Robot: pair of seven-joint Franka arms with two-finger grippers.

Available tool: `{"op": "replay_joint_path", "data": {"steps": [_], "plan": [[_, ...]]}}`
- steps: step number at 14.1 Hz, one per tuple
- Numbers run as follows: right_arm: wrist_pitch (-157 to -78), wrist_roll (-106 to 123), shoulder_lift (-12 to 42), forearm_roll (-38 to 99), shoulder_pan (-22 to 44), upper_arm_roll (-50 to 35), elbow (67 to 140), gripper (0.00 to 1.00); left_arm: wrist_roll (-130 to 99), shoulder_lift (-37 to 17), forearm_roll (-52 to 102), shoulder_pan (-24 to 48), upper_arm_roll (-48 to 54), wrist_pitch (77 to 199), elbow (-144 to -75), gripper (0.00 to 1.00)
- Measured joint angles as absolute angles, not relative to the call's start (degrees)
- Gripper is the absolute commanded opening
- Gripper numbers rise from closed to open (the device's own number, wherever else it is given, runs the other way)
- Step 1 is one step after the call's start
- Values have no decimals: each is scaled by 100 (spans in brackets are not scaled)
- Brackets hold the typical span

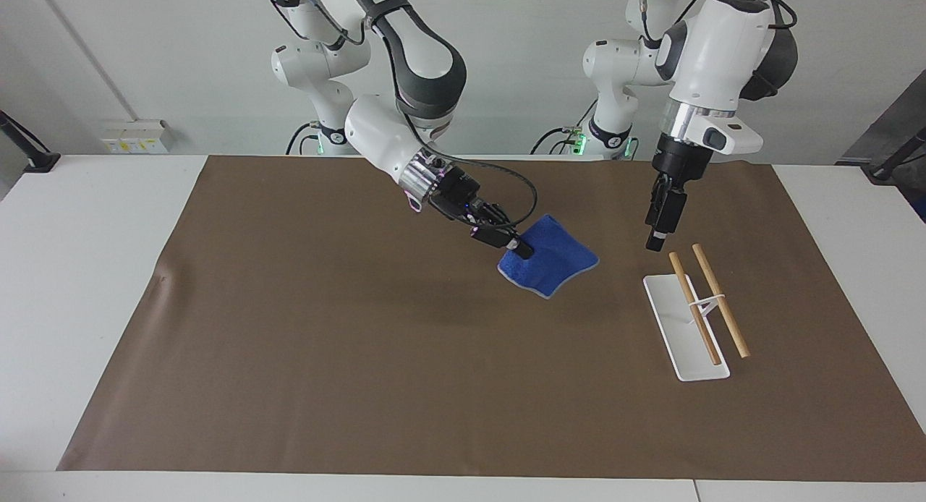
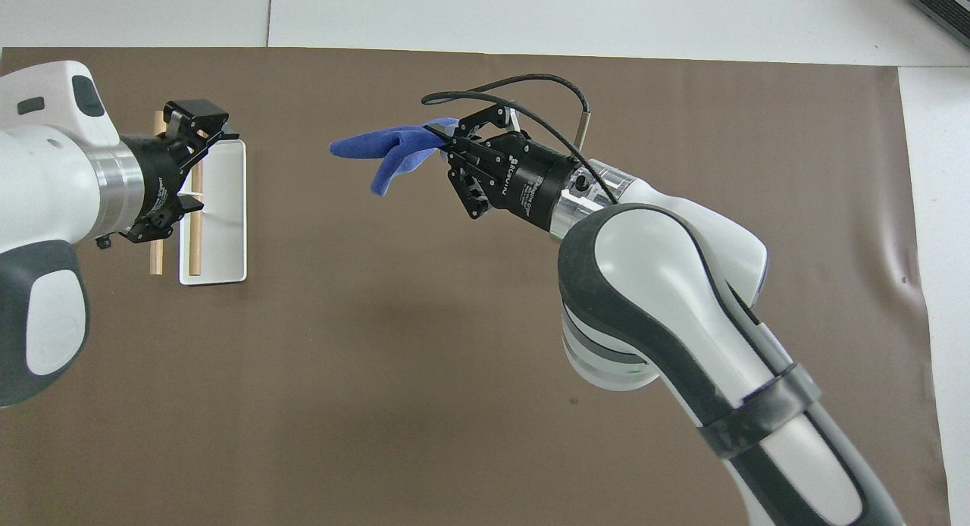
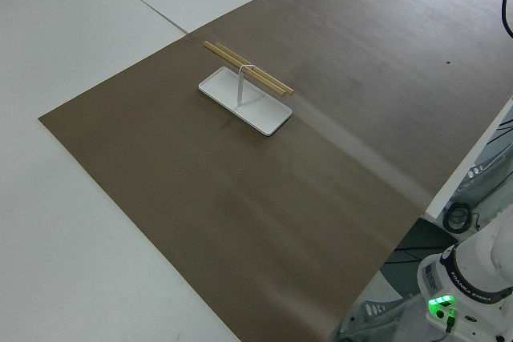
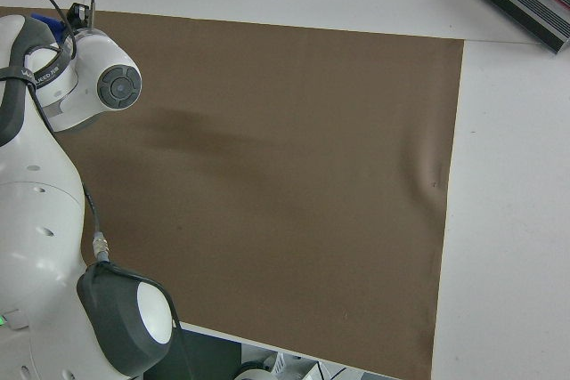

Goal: Right arm passes towel to left arm to hang
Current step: 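Hold the towel with the right gripper while the left gripper approaches it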

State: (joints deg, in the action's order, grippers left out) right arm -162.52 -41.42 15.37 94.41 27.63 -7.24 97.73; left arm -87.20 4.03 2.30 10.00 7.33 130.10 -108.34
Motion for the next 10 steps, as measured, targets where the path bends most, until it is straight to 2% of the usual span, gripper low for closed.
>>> {"op": "replay_joint_path", "data": {"steps": [3, 8, 10], "plan": [[-16652, -4383, 1604, 9598, 3047, -770, 9619, 0, -9218, 403, 230, 1004, 868, 13030, -10862, 100], [-16674, -4403, 1641, 9648, 3117, -774, 9586, 0, -9646, 406, 230, 1007, 1133, 13596, -11091, 100], [-16673, -4403, 1641, 9648, 3168, -777, 9583, 0, -9668, 406, 230, 1007, 1167, 13677, -11102, 88]]}}
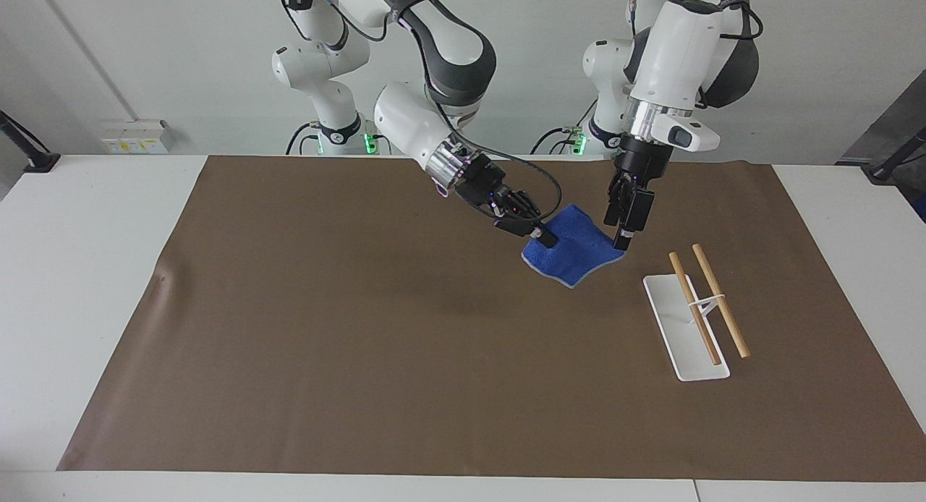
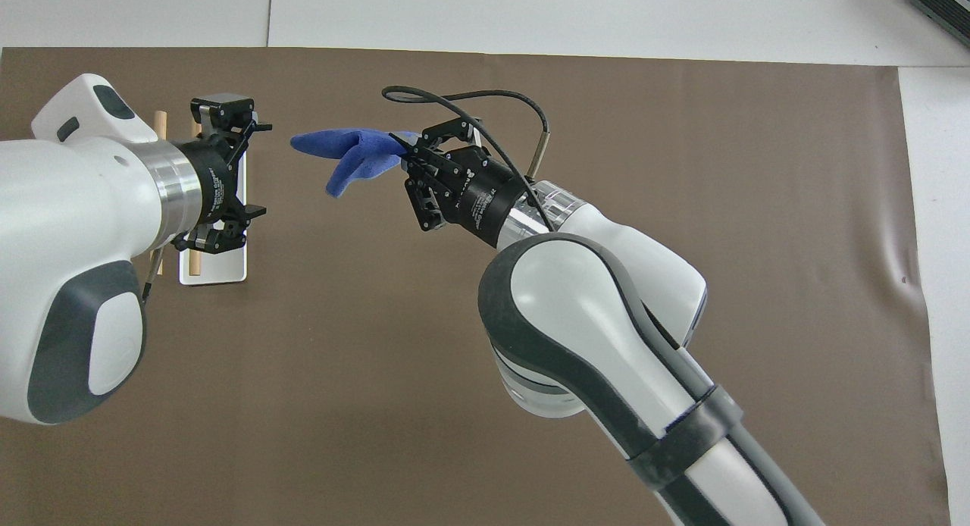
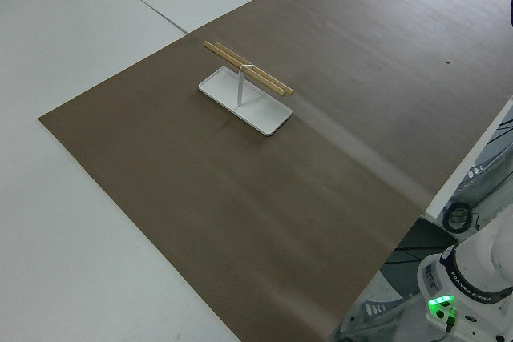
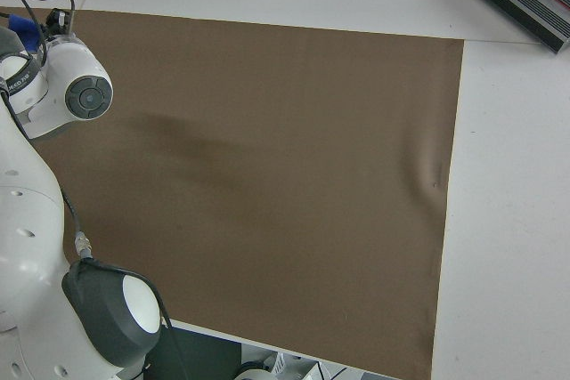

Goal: Right arm passes towel to left arm to hang
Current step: 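Hold the towel with the right gripper while the left gripper approaches it, then grasp the towel's free end with the left gripper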

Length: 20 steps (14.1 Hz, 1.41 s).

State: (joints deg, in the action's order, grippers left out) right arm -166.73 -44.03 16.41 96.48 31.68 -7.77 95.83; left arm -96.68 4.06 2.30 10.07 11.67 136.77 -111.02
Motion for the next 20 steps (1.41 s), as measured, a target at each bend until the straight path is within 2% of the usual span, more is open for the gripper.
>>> {"op": "replay_joint_path", "data": {"steps": [2, 6, 8, 14, 15, 16, 17, 20], "plan": [[-16674, -4403, 1641, 9648, 3218, -779, 9583, 0, -9677, 406, 230, 1007, 1190, 13747, -11118, 75], [-16674, -4403, 1641, 9648, 3212, -778, 9581, 0, -9678, 405, 230, 1007, 1200, 13766, -11155, 22], [-16674, -4403, 1641, 9648, 3212, -778, 9581, 0, -9672, 405, 230, 1007, 1200, 13812, -11161, 0], [-16674, -4403, 1642, 9648, 3180, -768, 9581, 0, -9628, 404, 230, 1007, 1197, 13888, -11206, 0], [-16674, -4403, 1643, 9648, 3177, -765, 9581, 12, -9515, 404, 230, 1007, 1196, 13897, -11209, 0], [-16675, -4395, 1646, 9648, 3164, -762, 9581, 77, -9353, 404, 230, 1007, 1192, 13904, -11210, 0], [-16676, -4320, 1648, 9645, 3141, -761, 9581, 100, -9231, 404, 230, 1006, 1187, 13911, -11210, 0], [-16763, -3425, 1679, 9645, 3023, -751, 9598, 100, -8885, 403, 230, 999, 1160, 13914, -11212, 0]]}}
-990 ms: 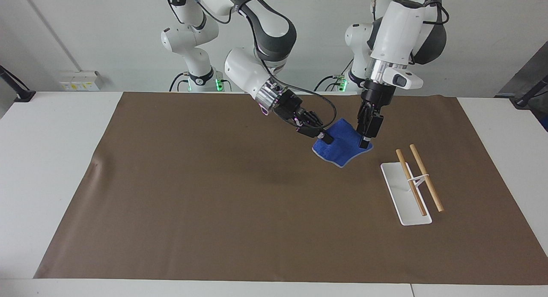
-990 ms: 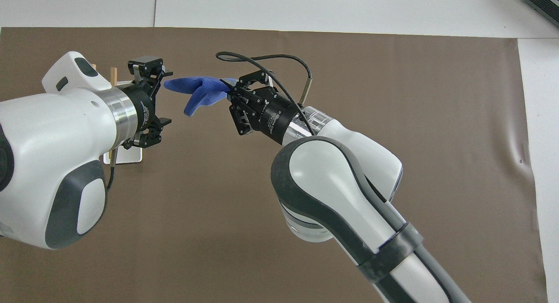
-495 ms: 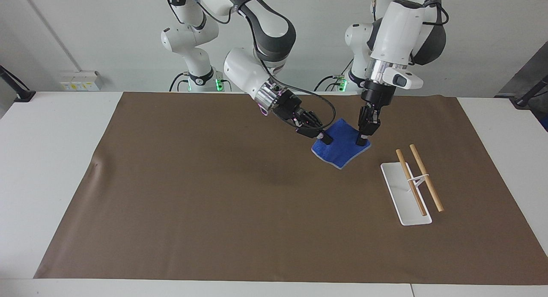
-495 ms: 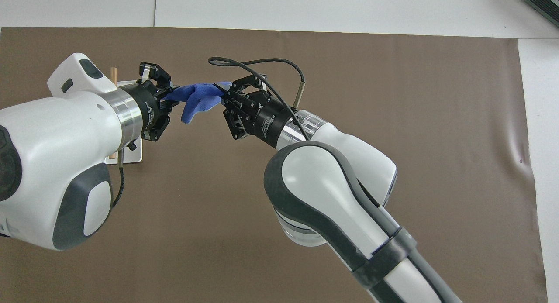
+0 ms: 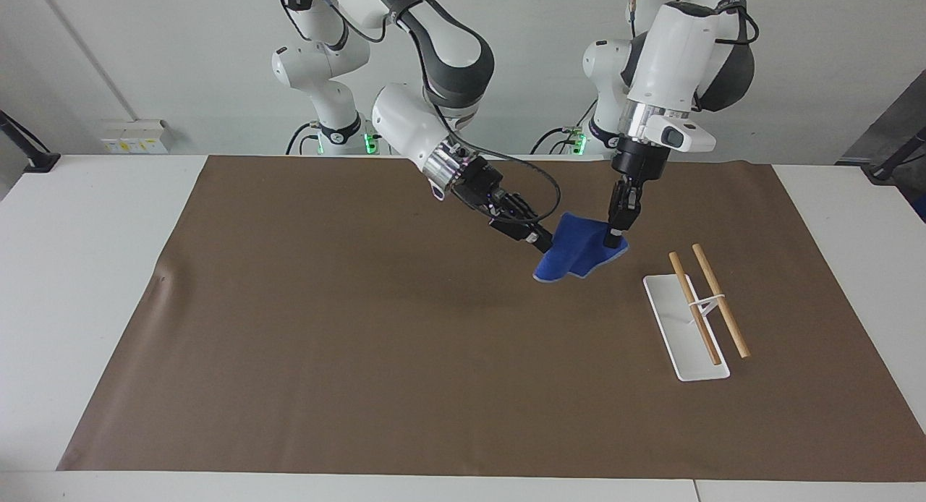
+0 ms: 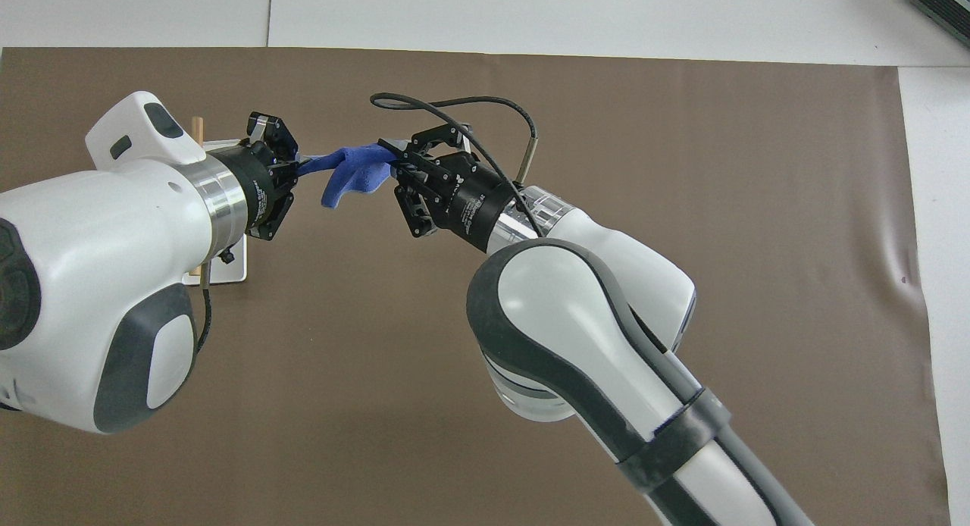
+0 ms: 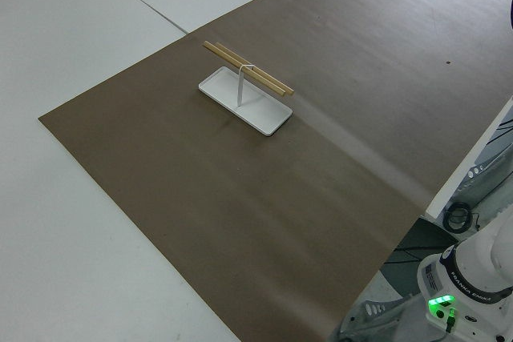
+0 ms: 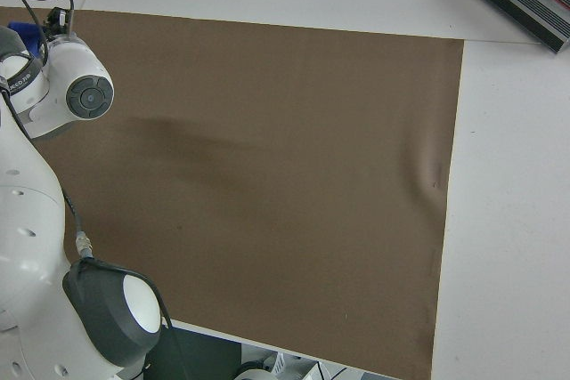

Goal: Right arm passes towel to left arm to hang
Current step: 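Open the right gripper and withdraw it while the left gripper holds the towel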

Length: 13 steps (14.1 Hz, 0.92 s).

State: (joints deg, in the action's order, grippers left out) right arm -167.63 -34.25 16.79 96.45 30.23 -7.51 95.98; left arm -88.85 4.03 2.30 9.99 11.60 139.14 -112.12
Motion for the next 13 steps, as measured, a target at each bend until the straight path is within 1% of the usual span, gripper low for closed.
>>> {"op": "replay_joint_path", "data": {"steps": [3, 8, 11, 13], "plan": [[-16769, -2223, 1748, 9315, 2842, -737, 9695, 100, -8566, 401, 230, 994, 1107, 13942, -11212, 0], [-16747, -1154, 1770, 7171, 2337, -723, 10218, 100, -7693, 388, 230, 933, 810, 13982, -11212, 0], [-16281, -1053, 1770, 5593, 1923, -712, 10334, 100, -7255, 386, 230, 928, 633, 14004, -11212, 0], [-15751, -1035, 1766, 4307, 1556, -705, 10336, 100, -7134, 379, 229, 925, 447, 14115, -11212, 0]]}}
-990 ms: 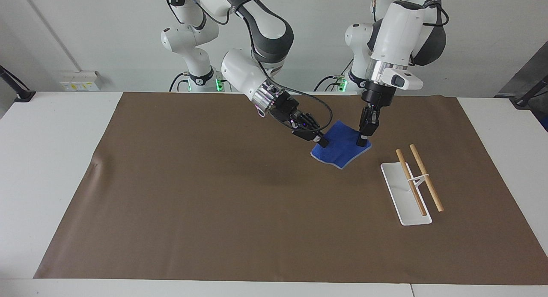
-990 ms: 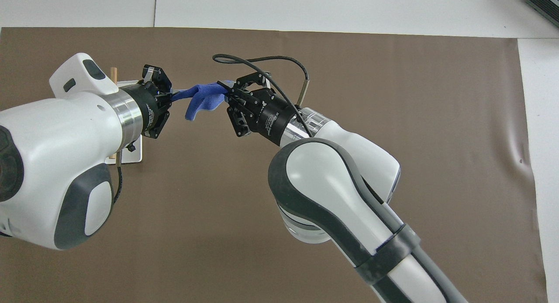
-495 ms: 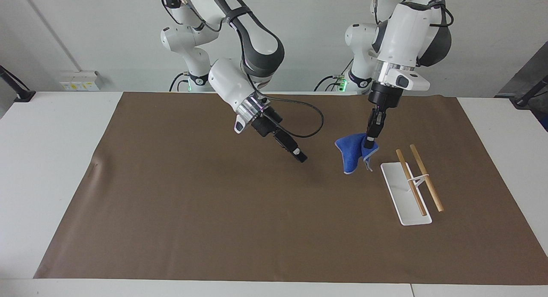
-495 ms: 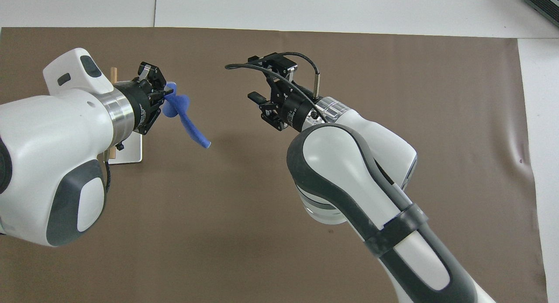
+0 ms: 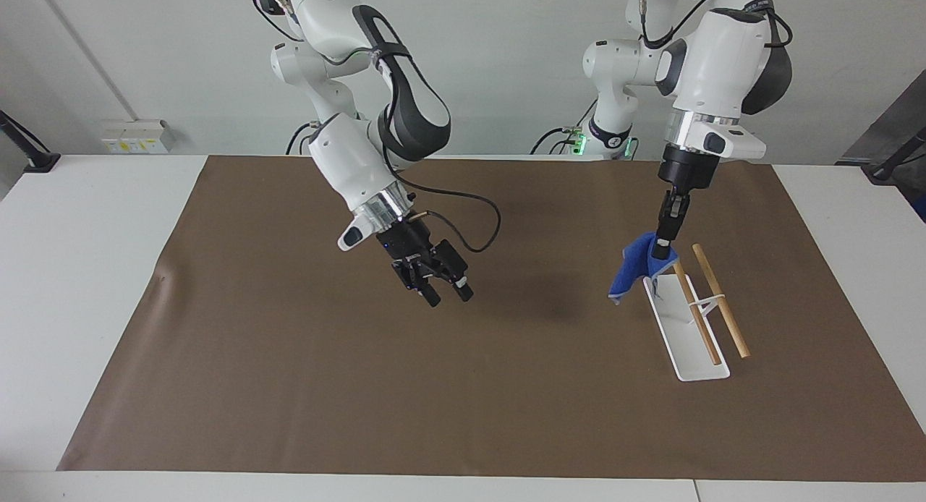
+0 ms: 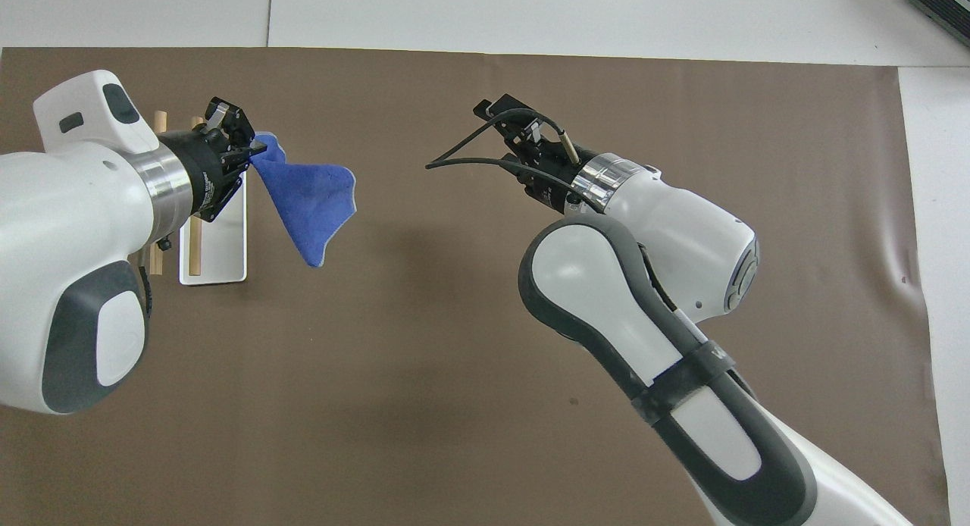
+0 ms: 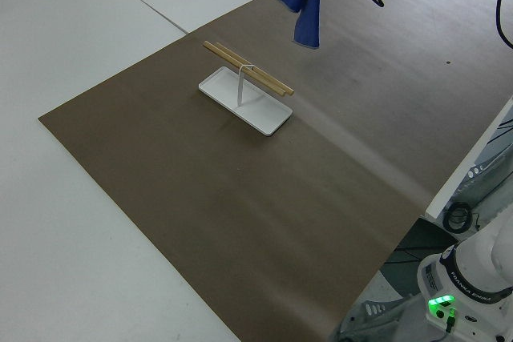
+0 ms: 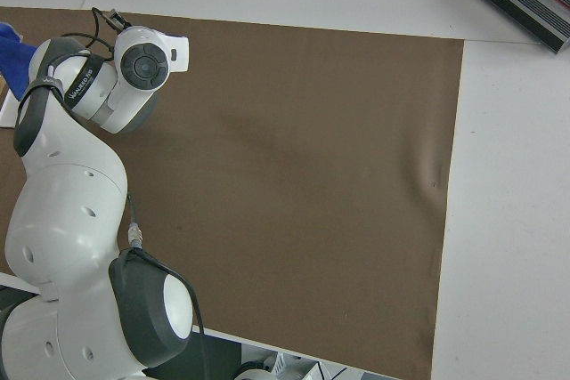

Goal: Right arm passes towel to left arm to hang
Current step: 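Open the right gripper and withdraw it while the left gripper holds the towel, then drape the towel over the wooden crossbar with the left gripper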

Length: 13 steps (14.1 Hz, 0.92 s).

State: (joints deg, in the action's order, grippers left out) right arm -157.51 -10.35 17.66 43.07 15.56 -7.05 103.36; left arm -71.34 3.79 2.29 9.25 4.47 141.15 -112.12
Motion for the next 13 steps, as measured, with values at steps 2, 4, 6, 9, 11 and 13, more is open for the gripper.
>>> {"op": "replay_joint_path", "data": {"steps": [2, 4, 6, 9, 11, 13], "plan": [[-15162, -1025, 1744, 3076, 1194, -698, 10333, 100, -6947, 343, 230, 914, 83, 14237, -11215, 0], [-14664, -1014, 1700, 2006, 911, -690, 10324, 100, -6600, 299, 230, 844, -170, 14246, -11239, 0], [-14226, -1014, 1654, 1046, 686, -680, 10286, 100, -6456, 256, 230, 781, -203, 14255, -11317, 0], [-13237, -1061, 1556, 444, 576, -481, 9940, 100, -6450, 19, 230, 782, -182, 14378, -11438, 0], [-12444, -1065, 1442, 146, 562, -346, 9617, 100, -6450, -168, 230, 782, -178, 14623, -11479, 0], [-11810, -1093, 1234, -2, 541, -219, 9429, 100, -6450, -253, 230, 782, -176, 14689, -11506, 0]]}}
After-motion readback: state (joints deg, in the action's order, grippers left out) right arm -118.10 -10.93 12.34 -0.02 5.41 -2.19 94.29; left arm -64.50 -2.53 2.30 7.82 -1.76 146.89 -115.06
